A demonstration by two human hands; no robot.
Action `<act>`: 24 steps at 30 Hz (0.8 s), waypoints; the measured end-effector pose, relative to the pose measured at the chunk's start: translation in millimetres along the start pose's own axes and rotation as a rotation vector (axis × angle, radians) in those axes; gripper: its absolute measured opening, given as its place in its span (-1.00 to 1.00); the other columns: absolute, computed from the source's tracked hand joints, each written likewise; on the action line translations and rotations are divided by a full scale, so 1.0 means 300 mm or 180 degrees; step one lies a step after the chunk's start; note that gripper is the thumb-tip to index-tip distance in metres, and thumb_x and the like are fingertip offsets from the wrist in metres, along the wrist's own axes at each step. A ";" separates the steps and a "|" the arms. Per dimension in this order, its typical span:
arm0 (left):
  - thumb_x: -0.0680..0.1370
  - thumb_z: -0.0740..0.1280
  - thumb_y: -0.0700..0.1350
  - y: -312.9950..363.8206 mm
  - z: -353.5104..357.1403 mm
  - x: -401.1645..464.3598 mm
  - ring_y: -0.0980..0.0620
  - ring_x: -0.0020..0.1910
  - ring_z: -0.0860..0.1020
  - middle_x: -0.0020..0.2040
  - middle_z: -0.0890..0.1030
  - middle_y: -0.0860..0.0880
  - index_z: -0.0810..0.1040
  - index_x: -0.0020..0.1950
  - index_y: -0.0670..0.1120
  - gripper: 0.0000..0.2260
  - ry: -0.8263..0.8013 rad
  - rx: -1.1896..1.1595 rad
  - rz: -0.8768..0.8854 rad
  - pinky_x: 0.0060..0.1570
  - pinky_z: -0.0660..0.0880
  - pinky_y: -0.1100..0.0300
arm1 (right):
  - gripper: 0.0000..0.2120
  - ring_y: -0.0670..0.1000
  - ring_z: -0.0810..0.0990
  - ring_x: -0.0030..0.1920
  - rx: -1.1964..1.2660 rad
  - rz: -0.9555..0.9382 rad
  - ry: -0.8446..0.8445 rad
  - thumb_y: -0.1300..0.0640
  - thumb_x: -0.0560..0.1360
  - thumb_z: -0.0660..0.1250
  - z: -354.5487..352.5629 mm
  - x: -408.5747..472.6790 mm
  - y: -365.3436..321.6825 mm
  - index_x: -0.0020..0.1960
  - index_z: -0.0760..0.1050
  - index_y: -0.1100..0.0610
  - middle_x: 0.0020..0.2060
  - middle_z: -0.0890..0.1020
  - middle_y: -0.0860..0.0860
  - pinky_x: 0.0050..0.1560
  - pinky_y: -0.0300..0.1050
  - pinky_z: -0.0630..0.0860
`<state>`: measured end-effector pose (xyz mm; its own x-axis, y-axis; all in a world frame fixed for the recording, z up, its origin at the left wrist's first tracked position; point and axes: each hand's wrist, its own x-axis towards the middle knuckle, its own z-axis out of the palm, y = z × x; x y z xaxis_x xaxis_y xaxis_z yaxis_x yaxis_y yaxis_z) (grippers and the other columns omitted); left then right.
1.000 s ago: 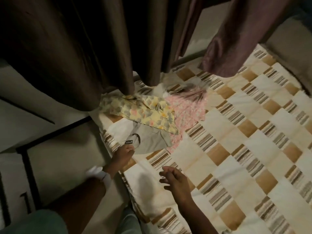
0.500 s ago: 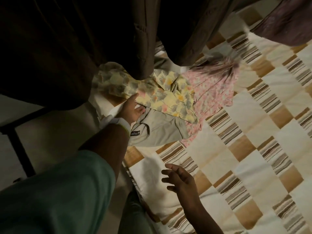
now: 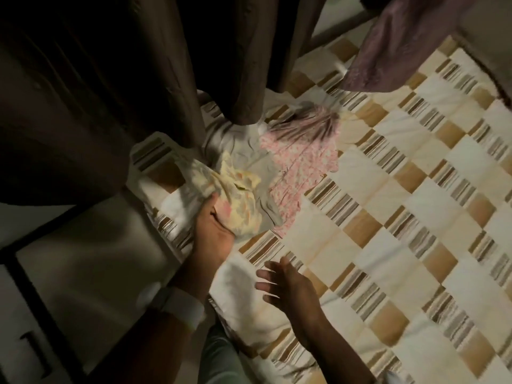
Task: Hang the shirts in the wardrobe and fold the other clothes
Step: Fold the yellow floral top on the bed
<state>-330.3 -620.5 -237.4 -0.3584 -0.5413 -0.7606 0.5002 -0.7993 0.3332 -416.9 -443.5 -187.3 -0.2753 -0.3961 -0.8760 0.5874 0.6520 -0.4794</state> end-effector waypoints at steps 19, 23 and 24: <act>0.52 0.42 0.16 -0.659 0.008 -0.992 -0.16 0.01 0.61 0.08 0.63 -0.14 0.55 0.22 -0.05 -0.61 -0.0197 0.3071 -0.0173 -0.01 0.53 0.00 | -0.53 0.27 0.59 0.34 0.2316 -0.1825 -0.0546 0.08 0.57 0.42 -0.717 -0.719 -0.024 0.42 0.51 0.22 0.30 0.63 0.23 0.44 0.32 0.42; 0.30 0.48 0.42 -0.665 0.144 -1.087 0.01 0.38 0.48 0.47 0.44 0.02 0.35 0.49 0.14 -0.17 -0.0804 0.3451 0.1035 0.25 0.52 -0.03 | -0.56 0.28 0.65 0.23 0.1578 -0.2165 -0.0610 0.04 0.56 0.41 -0.790 -0.888 -0.024 0.36 0.54 0.24 0.23 0.66 0.26 0.31 0.27 0.55; 0.26 0.51 0.43 -0.668 0.197 -1.141 0.04 0.46 0.42 0.54 0.39 0.05 0.30 0.55 0.15 -0.06 -0.1123 0.3591 0.1283 0.36 0.47 -0.03 | -0.54 0.27 0.66 0.21 0.1310 -0.2281 -0.0595 0.02 0.53 0.43 -0.809 -0.940 -0.019 0.35 0.55 0.23 0.21 0.67 0.25 0.28 0.25 0.57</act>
<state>-354.4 -290.5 -10.9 -0.6157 -0.7005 -0.3608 -0.2685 -0.2439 0.9319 -527.3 -178.7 49.4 -0.5777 -0.7479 -0.3270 0.5590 -0.0706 -0.8261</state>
